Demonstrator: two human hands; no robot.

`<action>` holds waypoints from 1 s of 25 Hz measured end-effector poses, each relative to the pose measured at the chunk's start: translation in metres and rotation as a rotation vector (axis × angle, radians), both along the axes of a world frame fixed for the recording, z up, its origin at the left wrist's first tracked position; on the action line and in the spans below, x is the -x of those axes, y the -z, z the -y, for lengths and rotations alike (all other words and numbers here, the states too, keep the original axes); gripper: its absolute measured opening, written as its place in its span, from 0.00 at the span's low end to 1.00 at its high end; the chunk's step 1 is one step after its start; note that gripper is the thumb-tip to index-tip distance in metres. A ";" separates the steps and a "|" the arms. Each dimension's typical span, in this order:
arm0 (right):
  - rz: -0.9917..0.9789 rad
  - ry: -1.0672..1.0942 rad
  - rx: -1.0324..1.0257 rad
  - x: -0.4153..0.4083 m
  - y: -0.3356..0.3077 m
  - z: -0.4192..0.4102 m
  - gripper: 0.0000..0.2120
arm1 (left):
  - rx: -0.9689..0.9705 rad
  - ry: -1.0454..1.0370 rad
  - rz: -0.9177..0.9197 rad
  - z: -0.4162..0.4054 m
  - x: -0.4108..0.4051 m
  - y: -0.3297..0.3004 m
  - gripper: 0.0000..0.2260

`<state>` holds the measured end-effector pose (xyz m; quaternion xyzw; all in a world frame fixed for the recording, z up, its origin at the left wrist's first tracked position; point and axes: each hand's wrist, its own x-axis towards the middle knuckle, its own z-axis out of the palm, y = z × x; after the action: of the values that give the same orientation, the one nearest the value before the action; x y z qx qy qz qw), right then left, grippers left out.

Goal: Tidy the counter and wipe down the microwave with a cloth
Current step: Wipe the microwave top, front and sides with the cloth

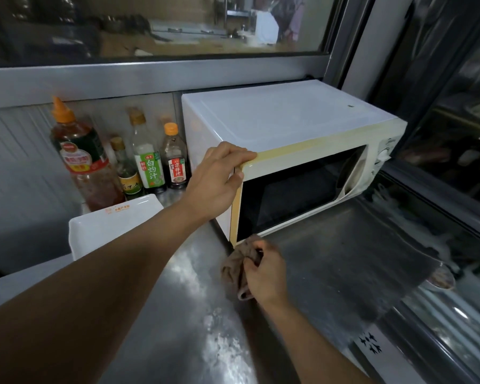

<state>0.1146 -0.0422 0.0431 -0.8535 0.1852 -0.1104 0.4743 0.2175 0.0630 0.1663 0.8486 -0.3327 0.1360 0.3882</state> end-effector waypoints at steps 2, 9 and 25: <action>0.048 0.021 0.021 0.011 -0.017 0.012 0.13 | 0.048 0.006 -0.168 -0.001 0.003 -0.011 0.20; 0.122 -0.075 0.149 0.046 -0.075 0.043 0.17 | -0.252 -0.112 -0.013 -0.032 0.048 -0.040 0.16; 0.191 -0.125 0.291 0.045 -0.135 -0.011 0.10 | -0.715 -0.331 -0.151 -0.157 0.086 -0.042 0.26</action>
<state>0.0697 -0.0316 0.1776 -0.9086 0.0677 -0.1870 0.3673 0.1312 0.2199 0.2081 0.9799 -0.1885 0.0096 0.0647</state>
